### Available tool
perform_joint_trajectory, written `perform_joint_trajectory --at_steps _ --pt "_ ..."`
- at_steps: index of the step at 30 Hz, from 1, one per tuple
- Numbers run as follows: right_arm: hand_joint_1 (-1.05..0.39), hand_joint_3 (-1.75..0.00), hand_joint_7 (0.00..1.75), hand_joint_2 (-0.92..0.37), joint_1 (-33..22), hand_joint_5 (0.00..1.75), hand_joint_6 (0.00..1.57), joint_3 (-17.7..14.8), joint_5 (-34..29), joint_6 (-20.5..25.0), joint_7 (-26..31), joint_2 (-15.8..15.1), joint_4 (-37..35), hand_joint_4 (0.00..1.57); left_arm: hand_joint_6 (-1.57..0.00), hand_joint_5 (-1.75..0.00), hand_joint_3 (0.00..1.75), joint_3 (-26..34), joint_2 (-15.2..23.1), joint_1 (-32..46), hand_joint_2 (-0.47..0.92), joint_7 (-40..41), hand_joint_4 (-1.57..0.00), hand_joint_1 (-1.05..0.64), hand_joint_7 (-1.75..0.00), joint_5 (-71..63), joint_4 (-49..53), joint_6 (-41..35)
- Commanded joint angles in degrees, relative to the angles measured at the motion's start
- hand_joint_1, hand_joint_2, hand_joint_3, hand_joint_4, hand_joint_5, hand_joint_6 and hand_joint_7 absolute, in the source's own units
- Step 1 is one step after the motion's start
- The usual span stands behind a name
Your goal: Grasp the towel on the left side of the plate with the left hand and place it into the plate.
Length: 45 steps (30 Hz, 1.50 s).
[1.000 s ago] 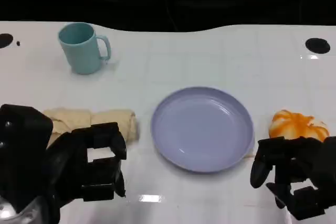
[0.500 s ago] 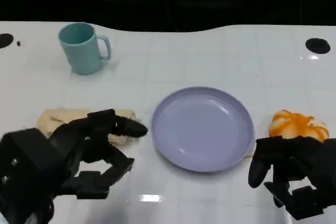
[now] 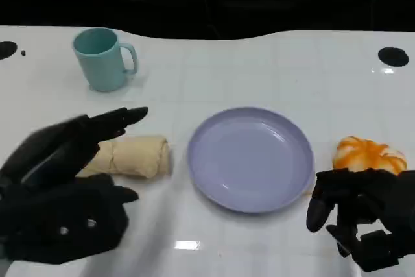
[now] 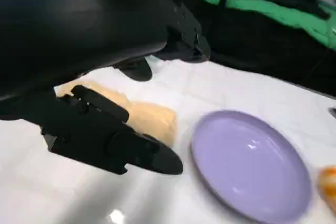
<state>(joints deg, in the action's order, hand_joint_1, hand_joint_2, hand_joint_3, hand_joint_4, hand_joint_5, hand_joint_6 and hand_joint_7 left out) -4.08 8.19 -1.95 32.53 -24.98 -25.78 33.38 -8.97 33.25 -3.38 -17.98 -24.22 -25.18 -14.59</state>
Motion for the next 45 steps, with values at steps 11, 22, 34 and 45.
perform_joint_trajectory --at_steps 11,22,34,45 --pt "0.04 -0.99 1.42 -0.62 -0.7 1.64 0.68 0.1 -0.4 0.0 0.2 -0.4 0.9 0.69 -0.27 -0.22 0.00 -11.6 -1.3 -13.9 0.90 -2.3 -0.30 -0.60 0.00 -23.2 17.1 0.3" --pt "0.04 -0.99 1.42 -0.63 -1.0 1.66 0.68 0.2 -0.2 1.0 0.5 -0.3 2.1 0.70 -0.33 -0.11 0.00 -16.7 -5.5 -24.4 0.87 -1.2 -0.44 -0.59 -0.01 -25.1 38.9 4.1" --pt "0.03 -0.99 1.42 -0.62 -1.0 1.66 0.68 0.5 -0.5 3.3 0.6 -0.8 3.7 0.70 -0.46 -0.11 0.14 -23.5 -11.2 -33.1 0.92 7.2 -0.61 -0.56 -0.04 -25.8 67.9 12.0" --pt "0.03 -0.99 1.42 -0.62 -0.8 1.66 0.68 0.5 -0.4 2.9 0.7 -0.7 3.2 0.70 -1.17 -1.48 0.23 -20.2 -11.6 -33.2 0.92 21.7 -0.87 -0.21 -0.12 -19.5 75.8 22.4"
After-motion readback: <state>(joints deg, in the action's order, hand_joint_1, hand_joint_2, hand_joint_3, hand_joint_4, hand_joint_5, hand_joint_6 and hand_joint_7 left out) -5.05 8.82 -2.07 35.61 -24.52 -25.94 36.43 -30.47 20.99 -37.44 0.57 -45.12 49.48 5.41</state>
